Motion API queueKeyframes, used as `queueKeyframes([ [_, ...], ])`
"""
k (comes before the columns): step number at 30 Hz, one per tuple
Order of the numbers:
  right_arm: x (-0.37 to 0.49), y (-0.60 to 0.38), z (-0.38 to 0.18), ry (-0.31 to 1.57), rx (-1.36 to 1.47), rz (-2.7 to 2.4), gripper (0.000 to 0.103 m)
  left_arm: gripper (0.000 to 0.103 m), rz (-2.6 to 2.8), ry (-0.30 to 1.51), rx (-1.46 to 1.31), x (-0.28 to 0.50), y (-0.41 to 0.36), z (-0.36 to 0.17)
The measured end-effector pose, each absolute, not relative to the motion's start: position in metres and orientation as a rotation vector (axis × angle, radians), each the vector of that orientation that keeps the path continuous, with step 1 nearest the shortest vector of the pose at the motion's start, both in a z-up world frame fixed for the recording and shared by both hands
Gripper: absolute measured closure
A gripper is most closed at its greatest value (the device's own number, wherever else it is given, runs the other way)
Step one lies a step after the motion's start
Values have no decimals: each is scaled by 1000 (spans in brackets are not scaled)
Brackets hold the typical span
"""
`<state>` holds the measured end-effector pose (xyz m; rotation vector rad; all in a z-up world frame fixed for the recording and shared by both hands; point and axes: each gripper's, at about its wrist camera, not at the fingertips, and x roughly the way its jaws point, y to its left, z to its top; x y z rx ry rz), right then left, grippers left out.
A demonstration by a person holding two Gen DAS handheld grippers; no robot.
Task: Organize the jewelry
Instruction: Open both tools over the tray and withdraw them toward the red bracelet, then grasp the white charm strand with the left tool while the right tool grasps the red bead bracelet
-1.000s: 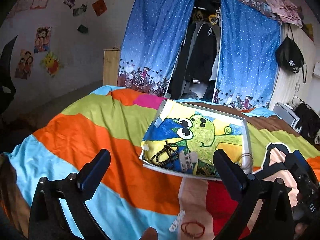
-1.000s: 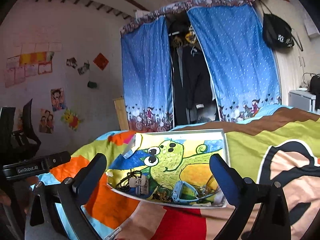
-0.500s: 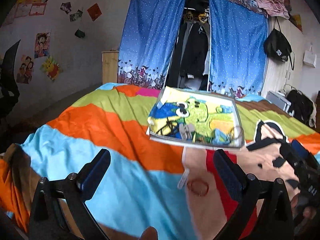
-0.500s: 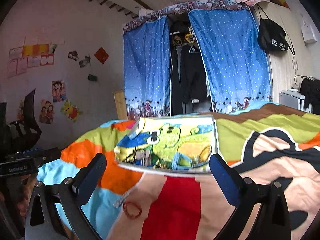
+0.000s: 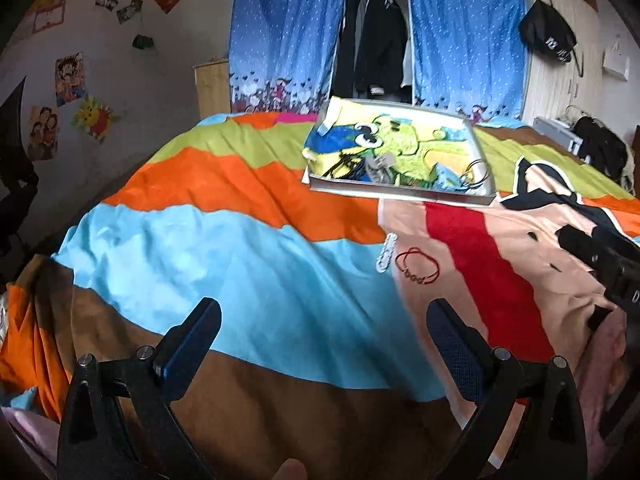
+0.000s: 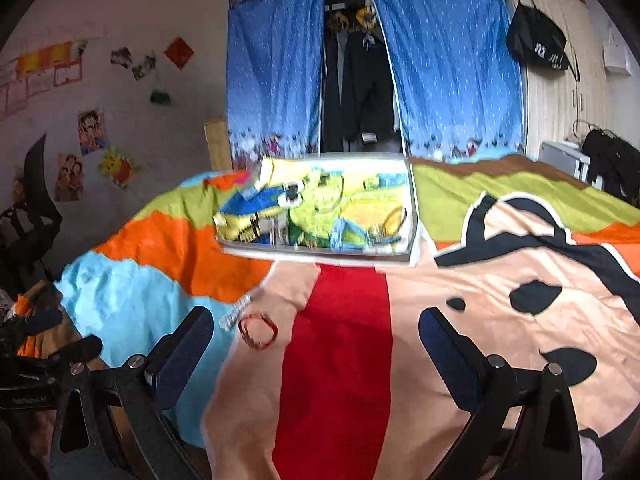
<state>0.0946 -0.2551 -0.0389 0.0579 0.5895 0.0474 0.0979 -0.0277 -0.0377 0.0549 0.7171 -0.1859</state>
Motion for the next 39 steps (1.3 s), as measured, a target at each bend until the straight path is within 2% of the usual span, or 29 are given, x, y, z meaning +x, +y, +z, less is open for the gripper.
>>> queueKeyframes([
  [9, 134, -265, -72, 838, 113, 62, 0, 2, -222, 912, 126, 148, -31, -62],
  [13, 161, -271, -90, 948, 171, 124, 0, 2, -287, 915, 182, 173, -37, -69],
  [20, 202, -269, -106, 969, 85, 208, 0, 4, -405, 906, 159, 220, -44, -91],
  [22, 209, -263, -109, 961, 34, 249, 5, 10, -441, 902, 162, 229, -48, -94],
  [23, 211, -259, -110, 956, 3, 265, 12, 12, -463, 904, 169, 233, -51, -97],
  [25, 216, -249, -114, 943, -80, 302, 21, 28, -493, 914, 194, 239, -57, -103],
  [29, 224, -237, -123, 917, -171, 343, 40, 47, -542, 951, 218, 247, -64, -116],
  [31, 227, -232, -126, 911, -185, 371, 44, 56, -577, 966, 203, 250, -65, -120],
  [35, 229, -224, -128, 905, -181, 438, 50, 61, -634, 968, 178, 254, -68, -121],
  [39, 231, -215, -135, 923, -212, 467, 60, 75, -643, 989, 193, 258, -76, -129],
])
